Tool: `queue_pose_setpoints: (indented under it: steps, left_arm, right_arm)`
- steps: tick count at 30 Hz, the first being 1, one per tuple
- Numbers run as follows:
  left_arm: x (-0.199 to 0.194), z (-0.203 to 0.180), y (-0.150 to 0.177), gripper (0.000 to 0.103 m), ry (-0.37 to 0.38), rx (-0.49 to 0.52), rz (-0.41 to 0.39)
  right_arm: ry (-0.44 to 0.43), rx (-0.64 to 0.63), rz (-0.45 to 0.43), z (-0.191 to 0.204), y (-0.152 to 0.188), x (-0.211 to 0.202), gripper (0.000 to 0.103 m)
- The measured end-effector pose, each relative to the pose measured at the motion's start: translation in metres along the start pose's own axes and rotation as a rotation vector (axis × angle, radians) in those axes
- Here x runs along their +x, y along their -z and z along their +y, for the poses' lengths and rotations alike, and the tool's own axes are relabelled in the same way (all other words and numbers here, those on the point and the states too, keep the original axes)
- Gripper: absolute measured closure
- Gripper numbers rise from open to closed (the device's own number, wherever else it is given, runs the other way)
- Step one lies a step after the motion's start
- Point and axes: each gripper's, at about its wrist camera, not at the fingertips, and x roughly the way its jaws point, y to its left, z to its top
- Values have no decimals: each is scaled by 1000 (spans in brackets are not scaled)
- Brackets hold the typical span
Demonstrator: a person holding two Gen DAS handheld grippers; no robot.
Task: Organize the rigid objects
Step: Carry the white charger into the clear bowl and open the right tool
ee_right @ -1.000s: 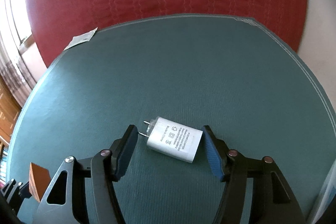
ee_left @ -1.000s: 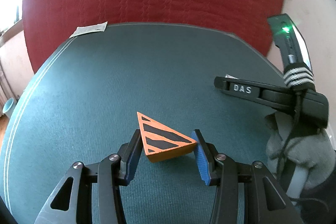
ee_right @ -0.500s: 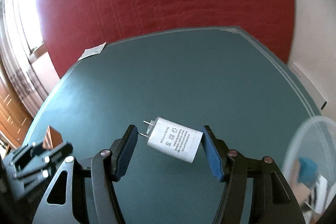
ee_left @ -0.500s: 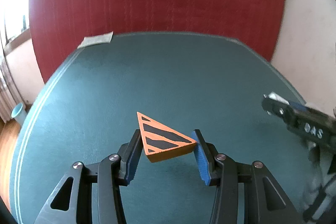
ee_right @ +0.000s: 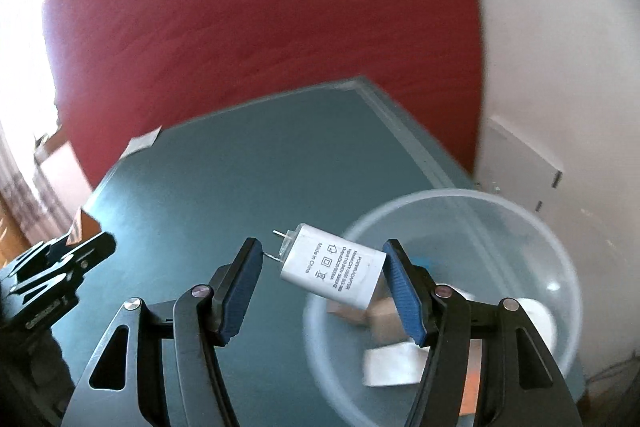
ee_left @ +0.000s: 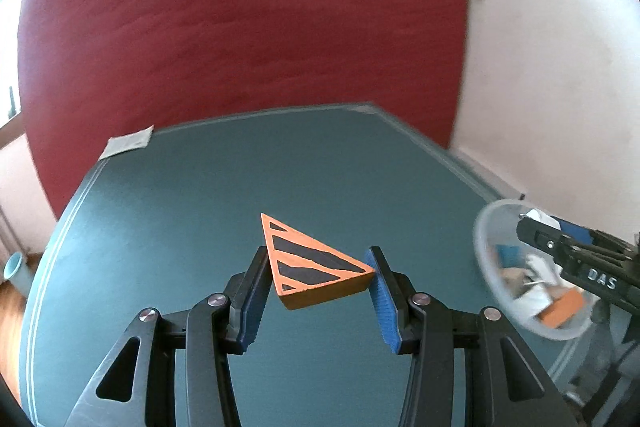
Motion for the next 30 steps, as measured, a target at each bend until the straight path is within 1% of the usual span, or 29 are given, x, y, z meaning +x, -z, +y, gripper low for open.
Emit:
queue_pose_setpoints:
  steps: [2, 3, 6, 11, 14, 20, 24, 30]
  left_arm:
    - [-4, -12, -4, 53, 17, 11, -12]
    - [-7, -18, -6, 53, 27, 15, -17]
    - [-3, -25, -14, 53, 53, 18, -25]
    - [1, -39, -23, 53, 93, 32, -34]
    - [6, -45, -25, 53, 114, 39, -34]
    - [17, -57, -26, 53, 153, 66, -17]
    - [15, -74, -27, 53, 175, 94, -21]
    - [20, -85, -30, 53, 210, 126, -14]
  right_arm:
    - [12, 29, -9, -14, -2, -5, 40]
    - [21, 43, -15, -27, -1, -12, 40]
    - [61, 71, -36, -49, -4, -16, 40]
    - [99, 119, -49, -76, -11, -16, 40]
    - [118, 151, -39, -92, -12, -10, 40]
    - [131, 182, -28, -108, -13, -3, 40]
    - [129, 197, -38, -110, -13, -4, 39]
    - [130, 209, -49, -112, -10, -4, 39]
